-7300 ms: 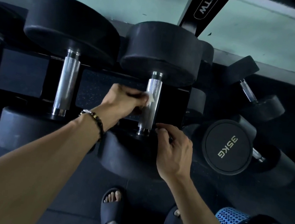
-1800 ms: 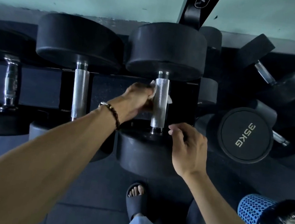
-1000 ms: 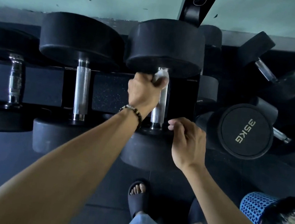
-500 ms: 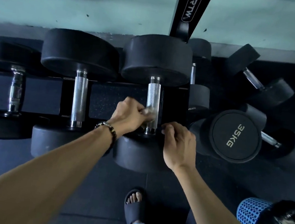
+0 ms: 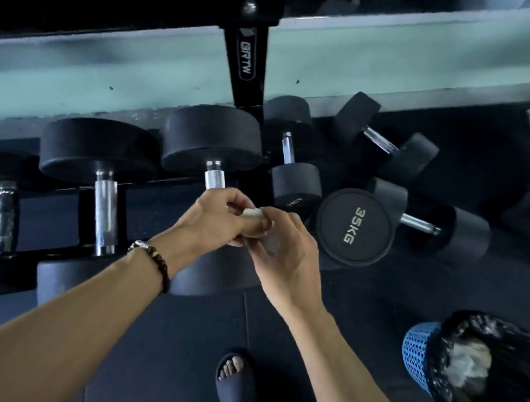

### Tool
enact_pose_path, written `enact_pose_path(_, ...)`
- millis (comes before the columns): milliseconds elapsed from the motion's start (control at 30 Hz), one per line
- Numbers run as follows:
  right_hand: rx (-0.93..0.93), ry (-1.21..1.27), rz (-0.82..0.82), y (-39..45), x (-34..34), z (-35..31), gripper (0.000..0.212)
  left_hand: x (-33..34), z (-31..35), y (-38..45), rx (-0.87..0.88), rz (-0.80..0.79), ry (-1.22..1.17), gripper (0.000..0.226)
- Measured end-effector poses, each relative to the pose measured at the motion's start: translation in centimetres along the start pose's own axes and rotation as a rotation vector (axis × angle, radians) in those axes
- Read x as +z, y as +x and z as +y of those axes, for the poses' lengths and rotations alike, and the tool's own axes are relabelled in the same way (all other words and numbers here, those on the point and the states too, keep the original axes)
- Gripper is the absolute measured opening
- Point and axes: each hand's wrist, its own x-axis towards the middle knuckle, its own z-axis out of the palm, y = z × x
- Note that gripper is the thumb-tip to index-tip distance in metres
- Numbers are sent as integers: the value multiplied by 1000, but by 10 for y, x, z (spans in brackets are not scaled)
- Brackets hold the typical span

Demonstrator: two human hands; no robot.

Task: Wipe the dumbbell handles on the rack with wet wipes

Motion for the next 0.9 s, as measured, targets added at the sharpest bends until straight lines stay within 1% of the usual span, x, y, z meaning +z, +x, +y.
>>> enact_pose_path(100, 63, -12, 74, -17, -37, 31, 15, 46, 13, -4, 26, -95, 87, 29)
enact_pose_path(167, 93, -24, 135, -33, -68, 58, 13, 88, 19, -6, 49, -150, 155, 28)
enact_pose_path(233, 127, -61, 196, -54, -100, 89, 13, 139, 21, -8, 98, -199, 256, 21)
enact_pose_path(300, 164, -94, 259, -80, -135, 124, 13, 196, 22, -12, 182, -225, 401, 14)
enact_pose_path(400, 255, -205, 388, -126, -195, 183, 18, 287, 18, -20, 319, -251, 569, 10)
enact_pose_path(500, 382, -306, 513, -171, -259, 240, 27, 368, 10, -33, 498, -317, 768, 22)
enact_pose_path(533, 433, -341, 515, -184, -276, 258, 28, 389, 8, -39, 565, -331, 866, 26)
enact_pose_path(567, 500, -379, 478, -195, -291, 276, 28, 407, 6, -46, 624, -335, 959, 28)
enact_pose_path(633, 657, -460, 350, -209, -311, 309, 28, 436, -2, -56, 732, -312, 1096, 28)
enact_pose_path(700, 750, -499, 251, -216, -321, 335, 31, 457, -12, -62, 820, -284, 1220, 27)
enact_pose_path(800, 767, -590, 114, -216, -324, 358, 28, 478, -24, -66, 909, -255, 1323, 25)
enact_pose_path(867, 774, -639, 80, -211, -326, 372, 26, 488, -31, -64, 924, -279, 1373, 23)
enact_pose_path(900, 779, -663, 48, -209, -325, 377, 29, 492, -33, -63, 922, -288, 1408, 21)
